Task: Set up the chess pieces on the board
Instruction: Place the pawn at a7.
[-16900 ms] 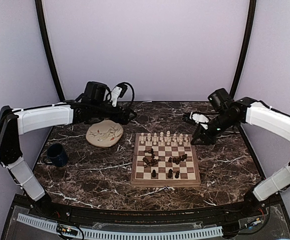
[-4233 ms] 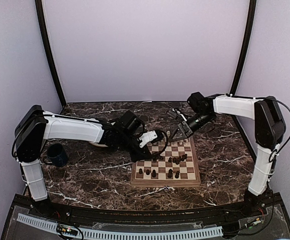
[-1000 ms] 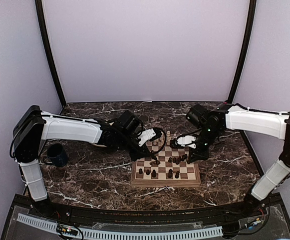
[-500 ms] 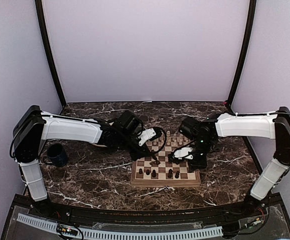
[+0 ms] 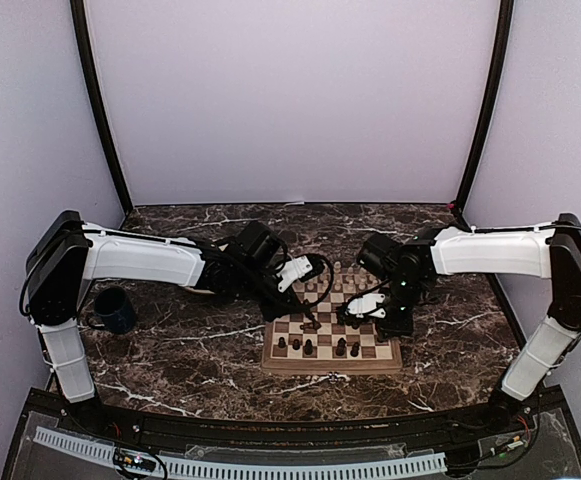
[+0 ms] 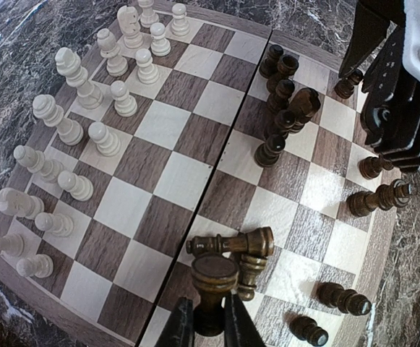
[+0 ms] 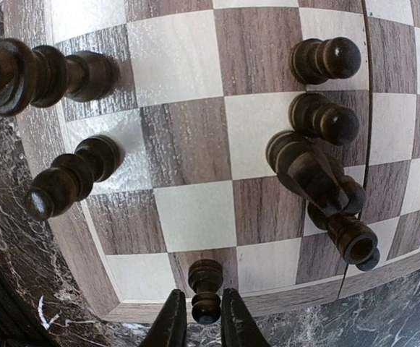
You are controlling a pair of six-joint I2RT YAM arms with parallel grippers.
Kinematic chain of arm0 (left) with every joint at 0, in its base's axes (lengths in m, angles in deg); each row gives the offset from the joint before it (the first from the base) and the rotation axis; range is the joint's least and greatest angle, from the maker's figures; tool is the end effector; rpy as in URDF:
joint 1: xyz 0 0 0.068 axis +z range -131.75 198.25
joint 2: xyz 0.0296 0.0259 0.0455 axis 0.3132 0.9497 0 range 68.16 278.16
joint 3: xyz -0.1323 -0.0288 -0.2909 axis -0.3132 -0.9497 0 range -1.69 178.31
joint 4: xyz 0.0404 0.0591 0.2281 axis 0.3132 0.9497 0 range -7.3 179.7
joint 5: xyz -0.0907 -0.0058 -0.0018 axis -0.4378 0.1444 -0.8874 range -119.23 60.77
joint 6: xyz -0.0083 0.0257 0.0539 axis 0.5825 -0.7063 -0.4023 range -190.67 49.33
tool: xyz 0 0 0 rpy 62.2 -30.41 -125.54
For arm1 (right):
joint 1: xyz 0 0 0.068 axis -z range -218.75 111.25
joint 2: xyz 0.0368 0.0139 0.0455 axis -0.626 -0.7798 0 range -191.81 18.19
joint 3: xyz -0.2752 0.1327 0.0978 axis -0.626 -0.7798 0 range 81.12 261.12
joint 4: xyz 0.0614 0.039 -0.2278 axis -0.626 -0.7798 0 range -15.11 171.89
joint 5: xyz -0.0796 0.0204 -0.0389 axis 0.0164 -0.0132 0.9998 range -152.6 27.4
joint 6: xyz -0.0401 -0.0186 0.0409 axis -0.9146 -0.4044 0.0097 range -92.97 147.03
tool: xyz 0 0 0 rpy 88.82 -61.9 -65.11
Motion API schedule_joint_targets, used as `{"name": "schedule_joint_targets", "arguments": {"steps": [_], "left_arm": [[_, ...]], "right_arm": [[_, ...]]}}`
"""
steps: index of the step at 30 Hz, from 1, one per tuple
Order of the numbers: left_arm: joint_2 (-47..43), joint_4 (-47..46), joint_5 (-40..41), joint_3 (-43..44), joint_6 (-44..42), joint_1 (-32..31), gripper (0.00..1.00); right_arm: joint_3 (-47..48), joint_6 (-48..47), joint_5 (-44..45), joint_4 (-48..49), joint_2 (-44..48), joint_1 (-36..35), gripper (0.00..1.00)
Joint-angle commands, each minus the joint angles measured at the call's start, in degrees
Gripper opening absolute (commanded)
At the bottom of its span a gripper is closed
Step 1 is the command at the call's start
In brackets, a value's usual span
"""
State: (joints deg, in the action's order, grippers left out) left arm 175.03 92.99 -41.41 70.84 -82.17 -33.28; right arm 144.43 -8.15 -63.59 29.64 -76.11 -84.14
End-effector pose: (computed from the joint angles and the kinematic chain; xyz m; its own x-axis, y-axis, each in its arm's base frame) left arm 0.2482 -0.3277 0.2556 -0.2570 0.6368 -0.7269 0.9287 0.3709 -0.0034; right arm 0.1946 0.1982 0.2458 -0.1593 -0.9815 -0.1060 -0.9847 0.1656 -0.0537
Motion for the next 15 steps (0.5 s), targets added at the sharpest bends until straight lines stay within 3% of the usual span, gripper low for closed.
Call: {"name": "schedule_joint_targets", "arguments": {"steps": [1, 4, 8, 15], "left_arm": [[-2.89, -0.66, -0.54, -0.66, 0.35, 0.11, 0.01], [-3.02, -0.76, -0.72, -0.64, 0.51, 0.11, 0.01], [-3.29, -1.26, -0.73, -0.93, 0.86, 0.11, 0.01], [-4.49, -3.9, -1.64, -2.13, 1.53, 0.13, 0.0]], "right_arm": [[-0.33, 0.5, -0.39, 0.09, 0.17, -0.43, 0.22], [0.18, 0.01, -0.8, -0.54, 2.01, -0.28, 0.32], [2.01, -0.58, -4.09, -0.75, 5.42, 2.43, 0.33], [6.7, 1.88, -18.04, 3.27, 7.82, 12.09, 0.34]]}}
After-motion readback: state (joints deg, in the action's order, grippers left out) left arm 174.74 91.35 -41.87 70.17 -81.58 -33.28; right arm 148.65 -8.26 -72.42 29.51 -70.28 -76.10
